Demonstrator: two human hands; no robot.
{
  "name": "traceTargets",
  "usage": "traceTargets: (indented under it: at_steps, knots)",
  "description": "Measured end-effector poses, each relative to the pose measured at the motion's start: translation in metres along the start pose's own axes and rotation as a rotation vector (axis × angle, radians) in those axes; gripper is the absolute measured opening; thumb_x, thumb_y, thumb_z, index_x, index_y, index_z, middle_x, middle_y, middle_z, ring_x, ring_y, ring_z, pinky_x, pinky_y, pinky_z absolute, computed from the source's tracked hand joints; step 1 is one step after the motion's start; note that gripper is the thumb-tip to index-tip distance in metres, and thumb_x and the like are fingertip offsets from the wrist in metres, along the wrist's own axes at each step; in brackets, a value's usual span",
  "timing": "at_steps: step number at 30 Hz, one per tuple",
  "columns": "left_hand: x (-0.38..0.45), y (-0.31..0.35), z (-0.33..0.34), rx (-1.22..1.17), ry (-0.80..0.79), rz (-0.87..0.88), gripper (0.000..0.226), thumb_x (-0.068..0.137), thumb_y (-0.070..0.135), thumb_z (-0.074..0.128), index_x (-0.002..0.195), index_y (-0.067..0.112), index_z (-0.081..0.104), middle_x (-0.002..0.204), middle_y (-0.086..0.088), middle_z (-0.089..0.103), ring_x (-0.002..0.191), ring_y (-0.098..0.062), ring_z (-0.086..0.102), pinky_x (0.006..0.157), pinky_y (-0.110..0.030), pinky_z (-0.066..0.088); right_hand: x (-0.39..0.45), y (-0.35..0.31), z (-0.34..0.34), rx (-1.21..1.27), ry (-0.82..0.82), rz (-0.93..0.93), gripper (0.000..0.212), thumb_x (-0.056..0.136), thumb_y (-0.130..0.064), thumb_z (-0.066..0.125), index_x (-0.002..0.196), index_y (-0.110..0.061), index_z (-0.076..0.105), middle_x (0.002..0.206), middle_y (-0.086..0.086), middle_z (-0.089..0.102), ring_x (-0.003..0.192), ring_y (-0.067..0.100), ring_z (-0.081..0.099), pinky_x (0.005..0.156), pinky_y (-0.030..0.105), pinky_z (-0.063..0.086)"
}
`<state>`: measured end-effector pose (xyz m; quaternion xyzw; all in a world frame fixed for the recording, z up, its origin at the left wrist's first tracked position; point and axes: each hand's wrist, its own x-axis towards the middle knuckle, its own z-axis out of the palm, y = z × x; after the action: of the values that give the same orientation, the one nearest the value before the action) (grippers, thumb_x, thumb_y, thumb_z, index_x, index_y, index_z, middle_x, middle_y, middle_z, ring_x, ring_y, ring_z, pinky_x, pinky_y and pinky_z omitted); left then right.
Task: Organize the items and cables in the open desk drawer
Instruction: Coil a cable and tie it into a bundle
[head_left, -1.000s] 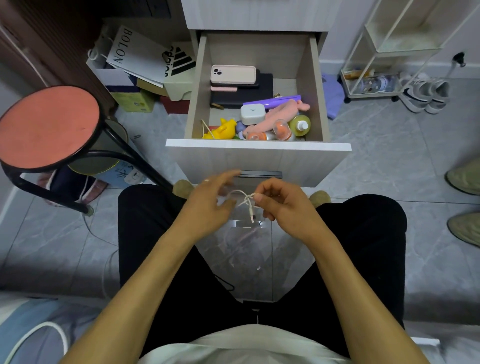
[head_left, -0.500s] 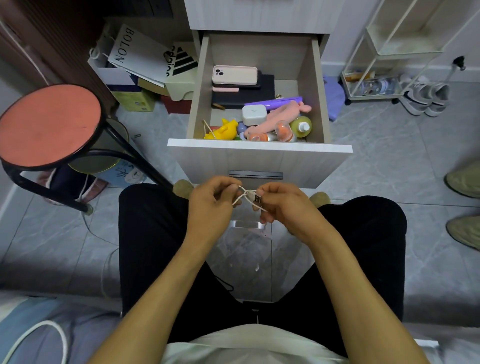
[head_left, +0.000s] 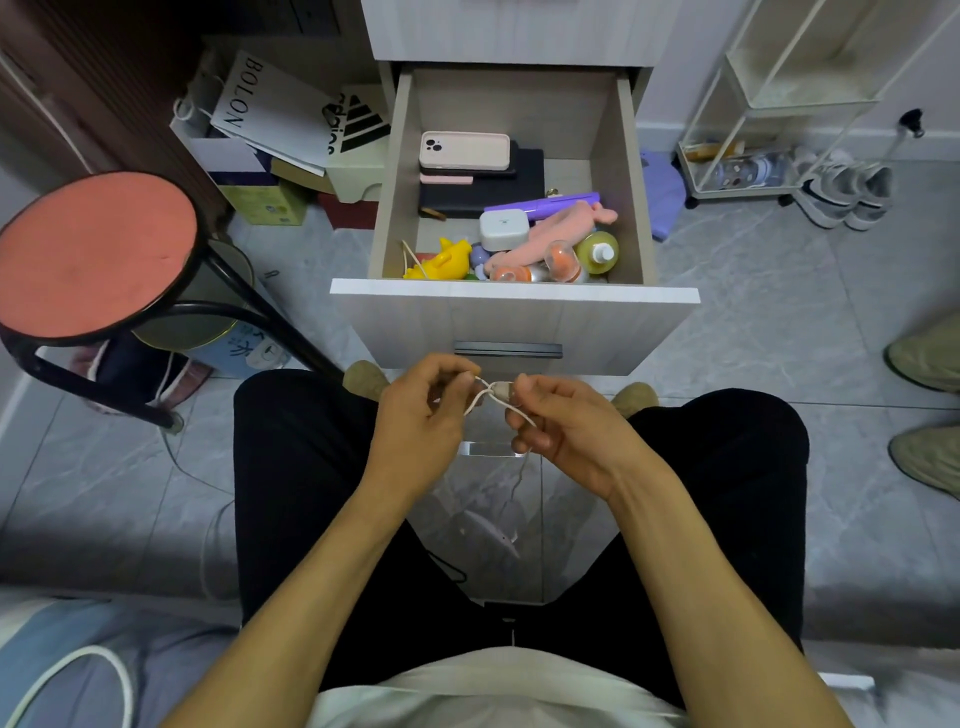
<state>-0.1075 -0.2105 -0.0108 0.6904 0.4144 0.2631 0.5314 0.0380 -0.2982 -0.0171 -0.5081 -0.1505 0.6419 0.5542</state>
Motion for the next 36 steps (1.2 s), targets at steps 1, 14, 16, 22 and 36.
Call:
traceTargets:
  at_steps: [1,14,16,22,36]
  knots:
    - [0.001,0.002,-0.001,-0.058,-0.032,-0.047,0.016,0.095,0.006,0.059,0.09,0.02,0.066,0.083,0.005,0.071,0.082,-0.01,0.07,0.071,-0.02,0.055,0.0,0.001,-0.001,0.024,0.0,-0.004,0.026,0.084,-0.031,0.061,0.085,-0.007,0.07,0.071,0.011,0.059,0.051,0.013,0.045,0.063,0.031,0.049]
    - [0.009,0.006,-0.006,-0.112,-0.121,-0.24,0.01,0.09,0.005,0.066,0.096,0.005,0.074,0.08,-0.009,0.075,0.073,-0.018,0.071,0.069,-0.019,0.056,-0.004,0.008,-0.005,0.042,0.003,-0.066,0.016,0.091,-0.013,0.057,0.105,-0.008,0.062,0.091,0.013,0.067,0.061,0.019,0.054,0.055,0.03,0.049]
    - [0.012,0.008,-0.007,-0.088,-0.163,-0.257,0.009,0.091,0.005,0.065,0.094,0.005,0.073,0.08,-0.01,0.075,0.072,-0.016,0.071,0.069,-0.02,0.056,-0.005,0.007,-0.004,0.046,-0.009,-0.069,0.011,0.087,-0.016,0.06,0.097,-0.011,0.061,0.095,0.009,0.065,0.072,0.02,0.059,0.055,0.03,0.051]
    - [0.012,0.01,-0.012,-0.019,-0.318,-0.273,0.018,0.093,0.008,0.062,0.083,0.019,0.071,0.069,0.004,0.074,0.067,-0.007,0.069,0.065,-0.016,0.051,-0.003,0.008,-0.005,0.037,-0.006,-0.097,0.013,0.086,-0.017,0.061,0.092,-0.007,0.056,0.102,0.007,0.066,0.092,0.021,0.064,0.054,0.028,0.051]
    - [0.012,0.012,-0.01,-0.077,-0.313,-0.308,0.018,0.094,0.01,0.061,0.082,0.017,0.072,0.078,-0.001,0.075,0.08,-0.015,0.071,0.076,-0.026,0.057,-0.002,0.006,-0.003,-0.063,0.044,-0.134,0.008,0.093,-0.01,0.056,0.097,-0.009,0.063,0.087,0.005,0.068,0.076,0.019,0.063,0.056,0.029,0.051]
